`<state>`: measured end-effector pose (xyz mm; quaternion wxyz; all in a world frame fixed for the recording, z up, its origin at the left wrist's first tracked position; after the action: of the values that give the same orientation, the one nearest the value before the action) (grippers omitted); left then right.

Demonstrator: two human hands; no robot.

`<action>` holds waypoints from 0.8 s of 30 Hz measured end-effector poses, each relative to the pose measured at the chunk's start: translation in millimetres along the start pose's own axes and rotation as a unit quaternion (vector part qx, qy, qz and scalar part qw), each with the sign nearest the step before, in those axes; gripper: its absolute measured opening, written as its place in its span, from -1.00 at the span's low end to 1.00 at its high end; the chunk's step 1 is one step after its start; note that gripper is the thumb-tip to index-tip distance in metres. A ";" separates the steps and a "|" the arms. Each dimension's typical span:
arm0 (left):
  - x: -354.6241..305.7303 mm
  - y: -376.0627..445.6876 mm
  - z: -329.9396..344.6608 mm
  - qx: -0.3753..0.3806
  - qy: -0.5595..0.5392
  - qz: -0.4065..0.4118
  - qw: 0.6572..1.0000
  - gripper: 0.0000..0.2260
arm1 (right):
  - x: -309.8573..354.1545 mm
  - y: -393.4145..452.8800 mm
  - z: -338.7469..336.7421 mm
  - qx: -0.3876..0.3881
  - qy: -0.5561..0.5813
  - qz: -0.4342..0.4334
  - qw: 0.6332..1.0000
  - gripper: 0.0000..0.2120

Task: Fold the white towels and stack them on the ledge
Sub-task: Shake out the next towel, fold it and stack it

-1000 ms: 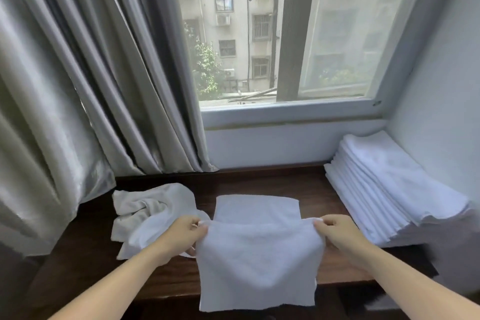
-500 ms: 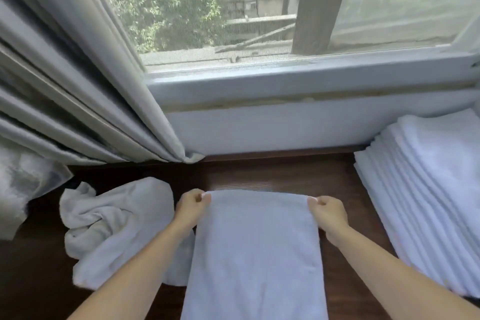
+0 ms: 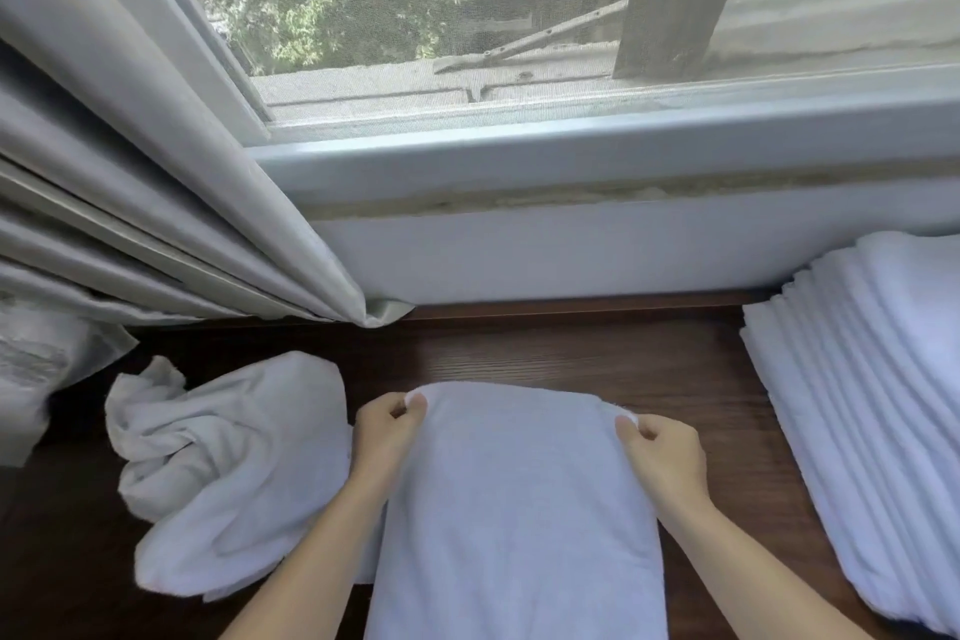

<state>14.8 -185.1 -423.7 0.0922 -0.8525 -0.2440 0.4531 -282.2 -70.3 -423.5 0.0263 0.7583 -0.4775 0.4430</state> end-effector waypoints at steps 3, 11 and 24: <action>-4.8 -7.6 -9.0 -0.005 -0.054 -0.003 0.998 -0.79 | -3.0 1.1 -8.4 -0.008 0.049 0.010 0.999 -0.54; -39.3 -40.8 -67.8 -0.004 -0.182 0.021 0.983 -0.93 | 28.1 -18.4 -73.1 0.049 0.195 -0.021 0.979 -0.89; -144.0 -73.7 -164.1 0.006 -0.132 0.300 0.945 -0.80 | 148.7 -36.9 -170.1 -0.018 0.200 -0.251 0.947 -0.75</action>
<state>56.7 -182.9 -197.1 -0.0757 -0.8182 0.0160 0.5697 -342.1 -75.7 -202.6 0.2454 0.7489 -0.2643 0.5560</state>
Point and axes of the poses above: each hand's wrist, its own y-axis towards the middle knuckle, its own z-axis out of the palm, x = y × z, the point moved 1 cm from there along y, towards the middle knuckle, and after that the axes turned 13 degrees about -x, right-handed, at the moved point
